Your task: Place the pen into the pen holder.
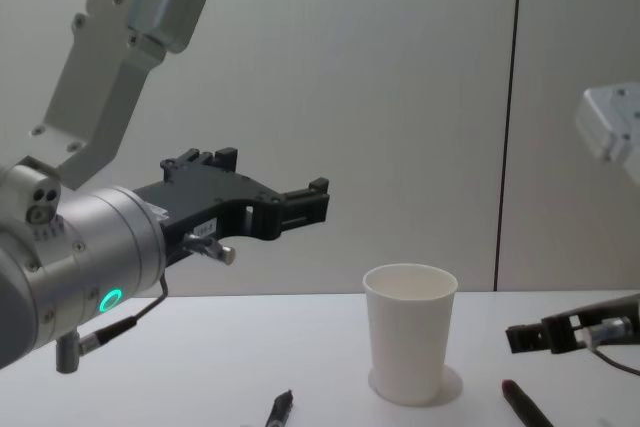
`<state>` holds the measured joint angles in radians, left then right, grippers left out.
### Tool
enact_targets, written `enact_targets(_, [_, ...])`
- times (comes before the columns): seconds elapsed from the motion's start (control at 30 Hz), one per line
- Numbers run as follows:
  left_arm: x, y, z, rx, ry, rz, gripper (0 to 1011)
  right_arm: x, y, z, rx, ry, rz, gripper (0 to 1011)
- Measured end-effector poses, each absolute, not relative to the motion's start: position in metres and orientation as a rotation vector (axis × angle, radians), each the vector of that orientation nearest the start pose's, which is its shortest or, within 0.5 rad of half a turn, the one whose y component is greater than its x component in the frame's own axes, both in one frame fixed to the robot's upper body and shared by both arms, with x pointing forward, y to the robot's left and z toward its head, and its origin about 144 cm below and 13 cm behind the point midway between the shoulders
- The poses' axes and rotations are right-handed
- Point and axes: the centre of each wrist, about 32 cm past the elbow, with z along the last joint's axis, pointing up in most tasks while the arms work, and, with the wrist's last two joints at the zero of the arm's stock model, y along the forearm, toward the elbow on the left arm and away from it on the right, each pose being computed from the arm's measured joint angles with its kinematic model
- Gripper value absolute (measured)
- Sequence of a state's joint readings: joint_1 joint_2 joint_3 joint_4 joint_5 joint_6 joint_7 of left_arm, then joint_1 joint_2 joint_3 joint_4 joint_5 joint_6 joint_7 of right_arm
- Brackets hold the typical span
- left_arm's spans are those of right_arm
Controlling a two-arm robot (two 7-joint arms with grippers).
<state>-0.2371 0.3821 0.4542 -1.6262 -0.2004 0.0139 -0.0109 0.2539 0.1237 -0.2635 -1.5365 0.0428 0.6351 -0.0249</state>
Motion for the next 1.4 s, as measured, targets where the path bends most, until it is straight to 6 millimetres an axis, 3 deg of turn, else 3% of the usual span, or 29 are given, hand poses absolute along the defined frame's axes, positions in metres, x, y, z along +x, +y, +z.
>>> enact_targets(0.63, [0.492, 0.198, 1.204, 0.061, -0.268, 1.124, 1004, 0.556, -0.176, 1.202, -0.585, 0.306, -1.334, 1001])
enact_targets(1.4, [0.492, 0.198, 1.204, 0.061, -0.268, 1.124, 1004, 0.585, -0.172, 1.189, -0.635, 0.381, -1.293, 1001])
